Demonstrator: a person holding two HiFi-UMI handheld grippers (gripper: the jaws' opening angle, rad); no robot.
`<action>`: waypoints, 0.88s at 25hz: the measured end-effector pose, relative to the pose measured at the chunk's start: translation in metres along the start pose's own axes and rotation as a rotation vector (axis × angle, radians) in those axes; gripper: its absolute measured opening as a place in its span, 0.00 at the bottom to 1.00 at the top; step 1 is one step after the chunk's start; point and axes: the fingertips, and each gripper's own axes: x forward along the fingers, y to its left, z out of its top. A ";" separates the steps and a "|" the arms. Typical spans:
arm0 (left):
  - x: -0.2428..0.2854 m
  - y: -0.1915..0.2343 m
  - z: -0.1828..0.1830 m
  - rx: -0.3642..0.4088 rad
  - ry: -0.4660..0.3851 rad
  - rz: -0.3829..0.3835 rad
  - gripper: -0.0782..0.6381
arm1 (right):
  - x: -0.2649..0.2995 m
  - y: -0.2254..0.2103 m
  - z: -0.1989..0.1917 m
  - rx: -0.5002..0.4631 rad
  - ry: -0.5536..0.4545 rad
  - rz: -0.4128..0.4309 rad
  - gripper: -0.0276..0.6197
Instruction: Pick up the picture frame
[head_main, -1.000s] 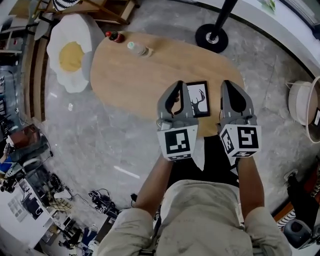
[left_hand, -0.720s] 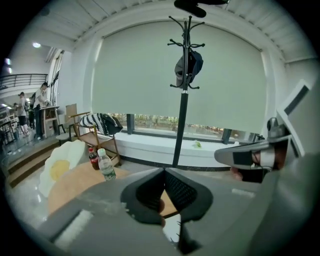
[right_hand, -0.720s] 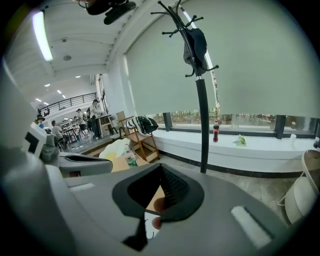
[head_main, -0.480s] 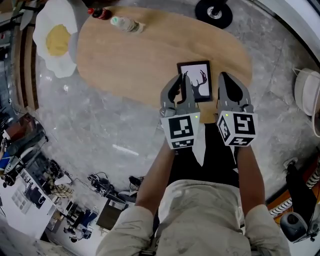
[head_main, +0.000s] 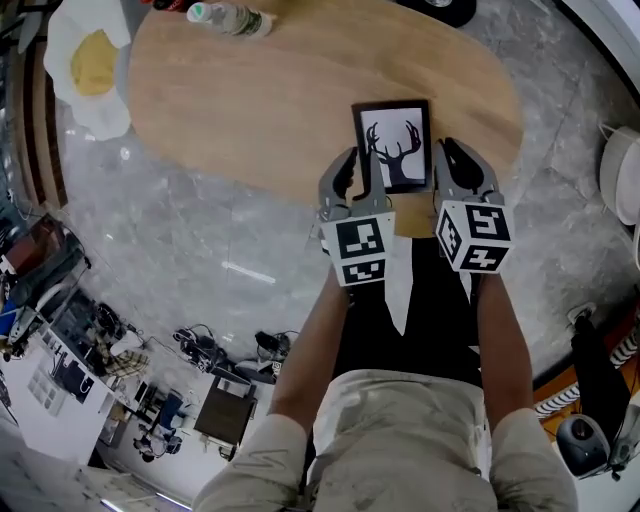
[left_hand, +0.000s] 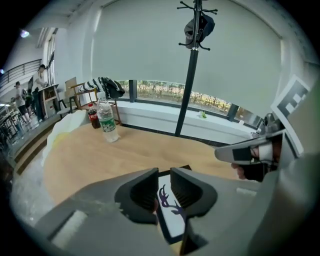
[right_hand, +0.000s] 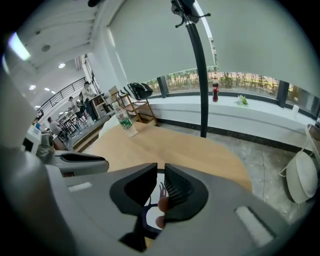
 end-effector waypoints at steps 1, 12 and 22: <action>0.005 0.001 -0.006 -0.004 0.013 0.000 0.23 | 0.004 -0.002 -0.007 0.006 0.013 -0.002 0.11; 0.045 0.004 -0.080 -0.089 0.173 0.013 0.26 | 0.044 -0.017 -0.078 0.026 0.174 -0.021 0.17; 0.065 0.006 -0.120 -0.124 0.256 0.008 0.27 | 0.067 -0.026 -0.113 0.057 0.252 -0.034 0.18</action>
